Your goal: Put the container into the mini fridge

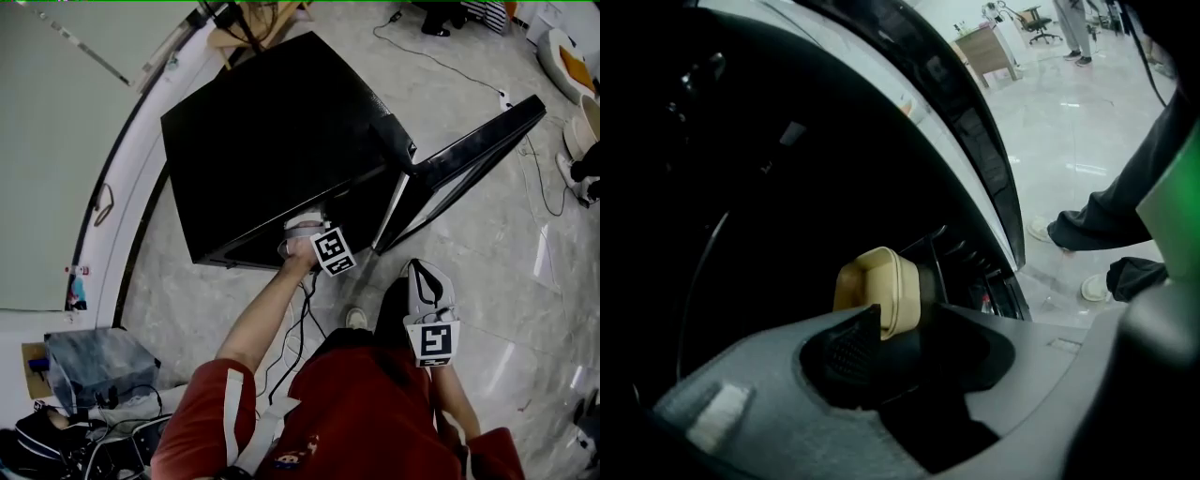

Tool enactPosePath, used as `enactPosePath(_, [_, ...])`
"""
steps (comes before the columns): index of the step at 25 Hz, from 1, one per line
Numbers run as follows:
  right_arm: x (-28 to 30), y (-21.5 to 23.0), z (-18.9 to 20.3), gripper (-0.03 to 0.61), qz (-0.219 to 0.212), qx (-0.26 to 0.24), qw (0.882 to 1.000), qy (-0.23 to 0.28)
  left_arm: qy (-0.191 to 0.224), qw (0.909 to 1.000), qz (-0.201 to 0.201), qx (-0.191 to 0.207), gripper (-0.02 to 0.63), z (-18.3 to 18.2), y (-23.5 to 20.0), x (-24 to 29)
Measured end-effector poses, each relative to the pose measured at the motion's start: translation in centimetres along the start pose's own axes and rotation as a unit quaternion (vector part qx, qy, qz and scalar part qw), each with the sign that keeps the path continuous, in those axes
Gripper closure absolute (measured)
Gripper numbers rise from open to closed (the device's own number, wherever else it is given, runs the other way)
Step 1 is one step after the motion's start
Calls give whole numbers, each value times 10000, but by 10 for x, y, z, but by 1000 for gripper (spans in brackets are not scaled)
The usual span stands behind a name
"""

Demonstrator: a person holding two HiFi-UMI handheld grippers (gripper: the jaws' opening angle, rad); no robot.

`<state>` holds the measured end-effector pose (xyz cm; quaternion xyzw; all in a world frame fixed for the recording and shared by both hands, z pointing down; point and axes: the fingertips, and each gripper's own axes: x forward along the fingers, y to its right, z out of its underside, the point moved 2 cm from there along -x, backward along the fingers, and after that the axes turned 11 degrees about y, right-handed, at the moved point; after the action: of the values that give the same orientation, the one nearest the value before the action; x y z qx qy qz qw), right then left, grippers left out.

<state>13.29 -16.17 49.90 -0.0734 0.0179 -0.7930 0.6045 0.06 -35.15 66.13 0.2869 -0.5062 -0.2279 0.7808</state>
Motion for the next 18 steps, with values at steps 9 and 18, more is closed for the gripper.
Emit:
enactPosePath(9, [-1, -7, -2, 578, -23, -17, 10000, 26, 137, 9998, 112, -47, 443, -7, 27, -38])
enactPosePath(18, [-10, -4, 0, 578, 73, -59, 10000, 11, 81, 9981, 215, -564, 443, -1, 65, -75])
